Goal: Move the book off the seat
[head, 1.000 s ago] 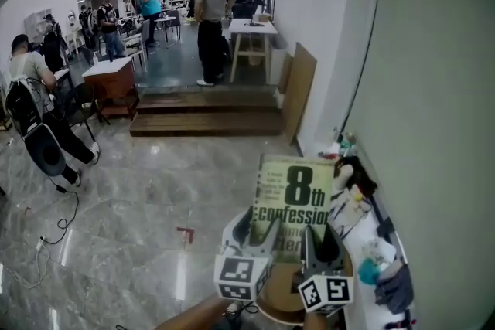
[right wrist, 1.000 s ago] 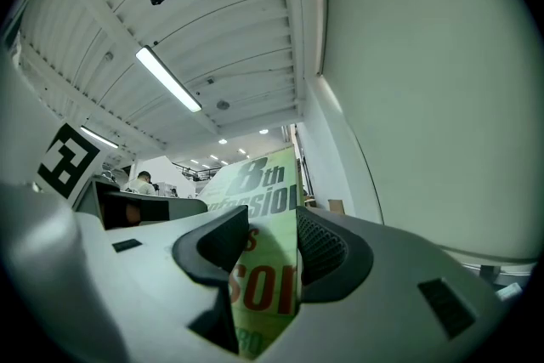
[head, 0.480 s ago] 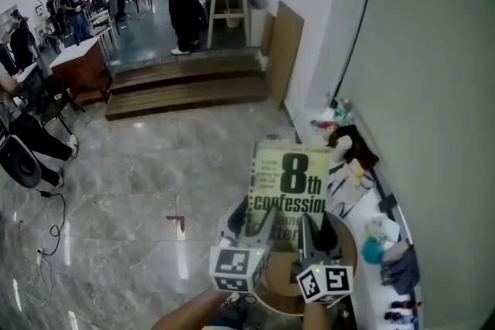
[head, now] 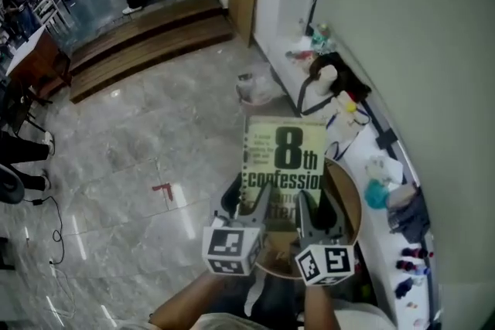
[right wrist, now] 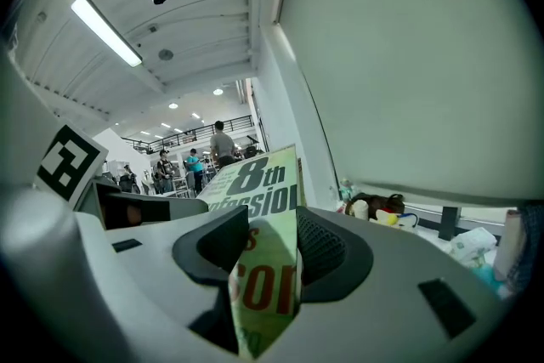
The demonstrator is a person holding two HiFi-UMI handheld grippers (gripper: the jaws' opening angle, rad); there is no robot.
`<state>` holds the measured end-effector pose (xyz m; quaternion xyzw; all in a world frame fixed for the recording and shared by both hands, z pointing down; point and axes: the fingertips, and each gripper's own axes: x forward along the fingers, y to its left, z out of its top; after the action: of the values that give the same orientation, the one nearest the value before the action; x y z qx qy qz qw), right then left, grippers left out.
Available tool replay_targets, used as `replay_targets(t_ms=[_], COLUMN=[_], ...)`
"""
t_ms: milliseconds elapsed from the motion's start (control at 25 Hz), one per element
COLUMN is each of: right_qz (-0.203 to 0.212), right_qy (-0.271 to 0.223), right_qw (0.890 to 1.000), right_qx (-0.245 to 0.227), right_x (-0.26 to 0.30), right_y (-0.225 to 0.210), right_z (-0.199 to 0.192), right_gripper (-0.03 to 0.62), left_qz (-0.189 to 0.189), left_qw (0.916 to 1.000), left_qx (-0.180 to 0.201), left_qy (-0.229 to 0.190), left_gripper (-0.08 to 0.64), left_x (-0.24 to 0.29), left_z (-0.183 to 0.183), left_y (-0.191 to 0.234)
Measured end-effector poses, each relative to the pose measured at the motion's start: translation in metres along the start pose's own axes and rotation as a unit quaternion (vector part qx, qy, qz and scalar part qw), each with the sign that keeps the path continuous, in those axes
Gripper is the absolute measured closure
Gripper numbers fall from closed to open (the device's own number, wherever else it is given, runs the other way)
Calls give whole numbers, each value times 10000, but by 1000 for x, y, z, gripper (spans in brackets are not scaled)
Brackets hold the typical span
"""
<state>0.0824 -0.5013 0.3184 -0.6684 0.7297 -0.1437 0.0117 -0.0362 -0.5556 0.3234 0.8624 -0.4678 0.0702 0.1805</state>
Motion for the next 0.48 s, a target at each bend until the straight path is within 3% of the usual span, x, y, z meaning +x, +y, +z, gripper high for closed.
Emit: replay_targets(t_ms=[320,480], right_qz=[-129,-72], right_qy=[612,981], right_qw=[9977,9943], right_qx=[249,414], right_x=[9,16], right_y=[-73,-113], right_z=[-87,-144], right_gripper=[410,410], left_qz=[-29,140], left_qw=[9978,9947], left_qx=[-190,-289], left_qy=[631,973], left_gripper=[316,316], left_x=[58,86], left_z=[-101,-164], left_y=[-19,-27])
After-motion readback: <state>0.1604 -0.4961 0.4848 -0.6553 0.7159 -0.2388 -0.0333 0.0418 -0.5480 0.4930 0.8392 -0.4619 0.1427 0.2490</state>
